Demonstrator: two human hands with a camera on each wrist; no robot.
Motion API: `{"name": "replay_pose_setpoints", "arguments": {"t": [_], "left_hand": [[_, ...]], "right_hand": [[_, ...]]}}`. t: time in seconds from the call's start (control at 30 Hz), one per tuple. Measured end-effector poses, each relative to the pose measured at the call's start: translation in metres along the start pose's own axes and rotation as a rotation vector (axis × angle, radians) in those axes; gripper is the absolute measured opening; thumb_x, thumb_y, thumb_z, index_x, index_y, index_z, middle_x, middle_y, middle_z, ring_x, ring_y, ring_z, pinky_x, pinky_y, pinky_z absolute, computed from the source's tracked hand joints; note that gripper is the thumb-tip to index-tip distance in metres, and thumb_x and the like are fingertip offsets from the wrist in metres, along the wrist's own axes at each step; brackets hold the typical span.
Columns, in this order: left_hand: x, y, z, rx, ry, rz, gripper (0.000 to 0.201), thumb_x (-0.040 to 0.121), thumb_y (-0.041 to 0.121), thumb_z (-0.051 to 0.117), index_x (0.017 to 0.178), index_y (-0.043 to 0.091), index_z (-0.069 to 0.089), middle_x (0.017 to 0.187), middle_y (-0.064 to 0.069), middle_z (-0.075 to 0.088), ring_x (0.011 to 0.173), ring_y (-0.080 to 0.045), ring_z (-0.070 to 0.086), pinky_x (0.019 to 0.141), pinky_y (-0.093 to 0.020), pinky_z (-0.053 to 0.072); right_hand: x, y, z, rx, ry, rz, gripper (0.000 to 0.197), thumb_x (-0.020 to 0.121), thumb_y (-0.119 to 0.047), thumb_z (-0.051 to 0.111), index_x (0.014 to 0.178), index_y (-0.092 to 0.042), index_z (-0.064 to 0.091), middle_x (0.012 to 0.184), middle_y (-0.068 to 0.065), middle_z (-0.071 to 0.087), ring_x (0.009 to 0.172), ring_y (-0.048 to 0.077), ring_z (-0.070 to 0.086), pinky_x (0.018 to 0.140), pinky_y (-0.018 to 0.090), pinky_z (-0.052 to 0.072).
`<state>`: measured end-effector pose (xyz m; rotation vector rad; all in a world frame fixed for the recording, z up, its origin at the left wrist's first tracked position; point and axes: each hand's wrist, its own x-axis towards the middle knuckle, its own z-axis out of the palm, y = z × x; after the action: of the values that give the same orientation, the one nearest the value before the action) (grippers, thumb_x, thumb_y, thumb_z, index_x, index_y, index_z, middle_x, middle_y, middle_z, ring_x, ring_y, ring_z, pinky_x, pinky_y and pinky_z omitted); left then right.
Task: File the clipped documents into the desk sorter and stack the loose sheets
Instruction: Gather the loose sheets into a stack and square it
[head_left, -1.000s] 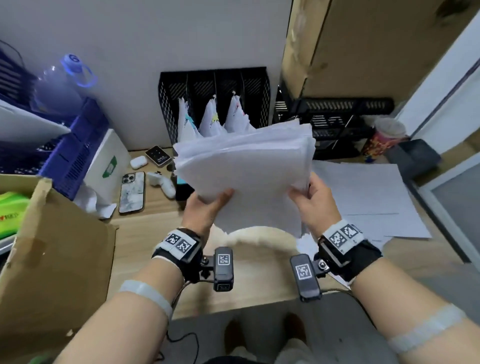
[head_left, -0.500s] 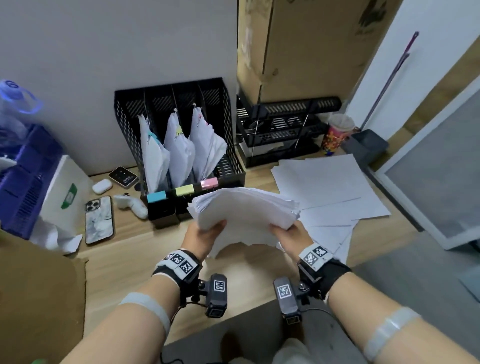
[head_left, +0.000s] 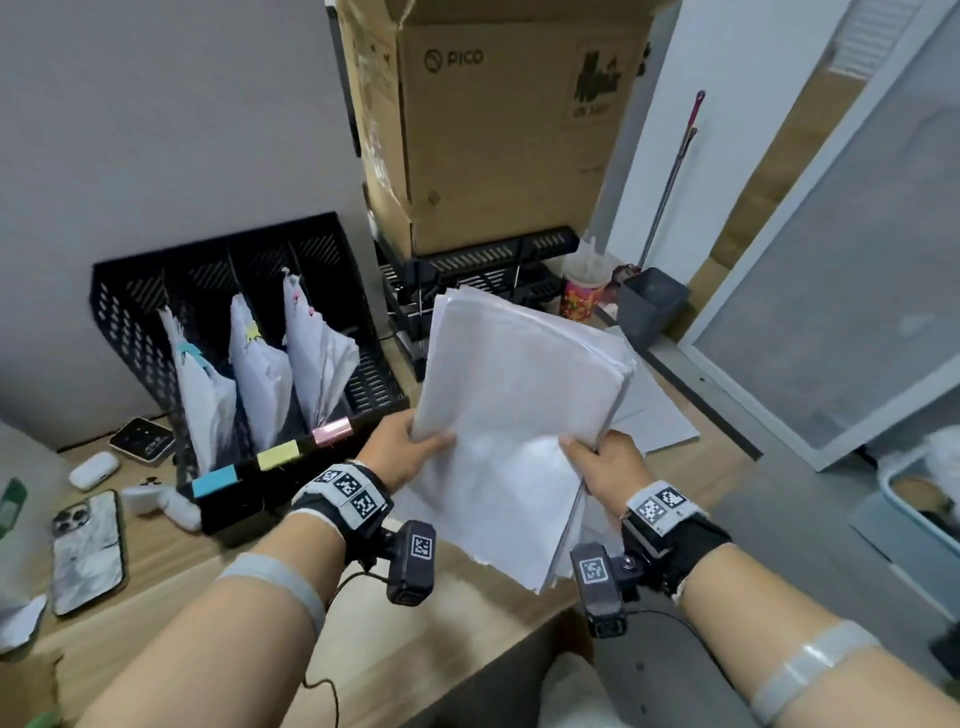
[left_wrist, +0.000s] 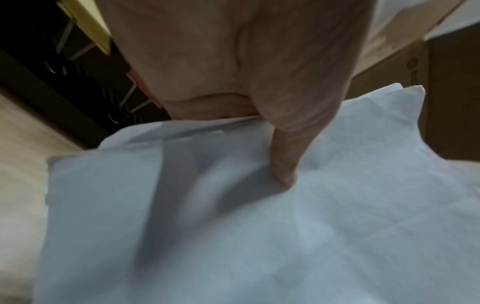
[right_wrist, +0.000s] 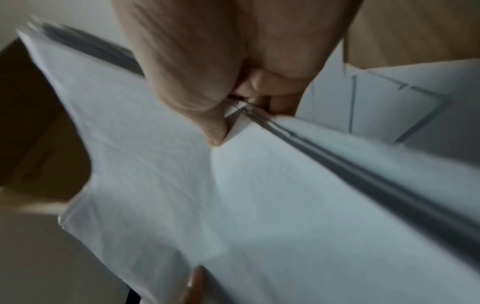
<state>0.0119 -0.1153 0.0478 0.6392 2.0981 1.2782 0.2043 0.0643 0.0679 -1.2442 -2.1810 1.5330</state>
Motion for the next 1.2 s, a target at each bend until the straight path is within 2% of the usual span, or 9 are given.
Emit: {"name": "replay_pose_setpoints", "arguments": {"t": [0.13, 0.2, 0.33, 0.47, 0.57, 0.67, 0.8, 1.03, 1.2], "left_hand": [[0.037, 0.018, 0.038, 0.216, -0.010, 0.032, 0.008, 0.090, 0.015, 0.064, 0.094, 0.012, 0.071, 0.083, -0.005, 0.070, 0.072, -0.016, 0.063, 0.066, -0.026, 0.053], [0.060, 0.033, 0.054, 0.324, -0.003, 0.059, 0.010, 0.091, 0.011, 0.059, 0.088, 0.009, 0.069, 0.081, -0.007, 0.066, 0.071, -0.018, 0.060, 0.060, -0.023, 0.046], [0.111, 0.054, 0.081, 0.508, 0.009, 0.011, 0.013, 0.091, 0.018, 0.055, 0.092, 0.024, 0.067, 0.093, -0.005, 0.073, 0.092, -0.028, 0.069, 0.077, -0.029, 0.051], [0.152, 0.074, 0.113, 0.656, 0.122, -0.088, 0.039, 0.097, 0.033, 0.053, 0.135, 0.028, 0.057, 0.133, -0.006, 0.064, 0.123, -0.032, 0.058, 0.101, -0.035, 0.043], [0.176, 0.089, 0.134, 0.740, 0.158, -0.062, 0.036, 0.098, 0.032, 0.051, 0.134, 0.028, 0.057, 0.132, -0.008, 0.064, 0.122, -0.033, 0.057, 0.104, -0.041, 0.041], [0.199, 0.090, 0.150, 0.765, 0.178, 0.002, 0.028, 0.098, 0.028, 0.052, 0.124, 0.026, 0.062, 0.126, -0.004, 0.067, 0.120, -0.031, 0.058, 0.102, -0.042, 0.041], [0.223, 0.075, 0.165, 0.782, 0.127, -0.016, 0.038, 0.098, 0.029, 0.052, 0.135, 0.028, 0.054, 0.132, 0.002, 0.062, 0.128, -0.025, 0.050, 0.112, -0.044, 0.031], [0.234, 0.012, 0.166, 0.915, -0.043, -0.417, 0.098, 0.081, 0.045, 0.070, 0.152, 0.044, 0.001, 0.164, -0.002, -0.001, 0.152, -0.029, 0.001, 0.112, -0.070, 0.018], [0.226, -0.007, 0.165, 0.819, -0.038, -0.515, 0.092, 0.081, 0.056, 0.065, 0.154, 0.031, 0.016, 0.158, -0.016, 0.017, 0.148, -0.036, 0.016, 0.119, -0.049, 0.026]], "right_hand": [[0.035, 0.038, -0.019, 0.161, -0.076, 0.190, 0.045, 0.073, -0.053, 0.069, 0.092, -0.011, 0.071, 0.091, 0.006, 0.077, 0.089, 0.024, 0.073, 0.091, 0.046, 0.056], [0.051, 0.050, -0.026, 0.242, -0.167, 0.323, 0.039, 0.075, -0.043, 0.074, 0.097, -0.011, 0.072, 0.098, 0.009, 0.077, 0.096, 0.029, 0.072, 0.094, 0.051, 0.055], [0.083, 0.053, -0.036, 0.373, -0.215, 0.508, 0.032, 0.088, -0.027, 0.070, 0.108, -0.003, 0.066, 0.107, 0.016, 0.073, 0.100, 0.032, 0.070, 0.089, 0.049, 0.057], [0.125, 0.053, -0.038, 0.502, -0.194, 0.622, 0.023, 0.094, -0.022, 0.063, 0.108, -0.004, 0.060, 0.113, 0.015, 0.065, 0.102, 0.030, 0.064, 0.082, 0.040, 0.059], [0.156, 0.056, -0.037, 0.557, -0.175, 0.698, 0.019, 0.096, -0.024, 0.059, 0.098, -0.005, 0.060, 0.106, 0.019, 0.063, 0.092, 0.031, 0.065, 0.086, 0.043, 0.059], [0.180, 0.063, -0.034, 0.667, -0.141, 0.778, 0.040, 0.093, -0.027, 0.064, 0.119, 0.002, 0.055, 0.124, 0.024, 0.060, 0.106, 0.037, 0.063, 0.092, 0.045, 0.056], [0.198, 0.067, -0.027, 0.722, -0.111, 0.849, 0.037, 0.093, -0.029, 0.064, 0.117, -0.003, 0.052, 0.097, 0.016, 0.061, 0.078, 0.027, 0.062, 0.066, 0.037, 0.057], [0.212, 0.078, -0.005, 0.444, -0.085, 0.814, 0.050, 0.071, -0.053, 0.053, 0.094, -0.009, 0.057, 0.106, 0.013, 0.068, 0.099, 0.035, 0.066, 0.098, 0.052, 0.050], [0.220, 0.070, -0.008, 0.339, -0.114, 0.827, 0.042, 0.080, -0.046, 0.048, 0.103, -0.012, 0.057, 0.103, 0.010, 0.062, 0.096, 0.033, 0.062, 0.094, 0.042, 0.048]]}}
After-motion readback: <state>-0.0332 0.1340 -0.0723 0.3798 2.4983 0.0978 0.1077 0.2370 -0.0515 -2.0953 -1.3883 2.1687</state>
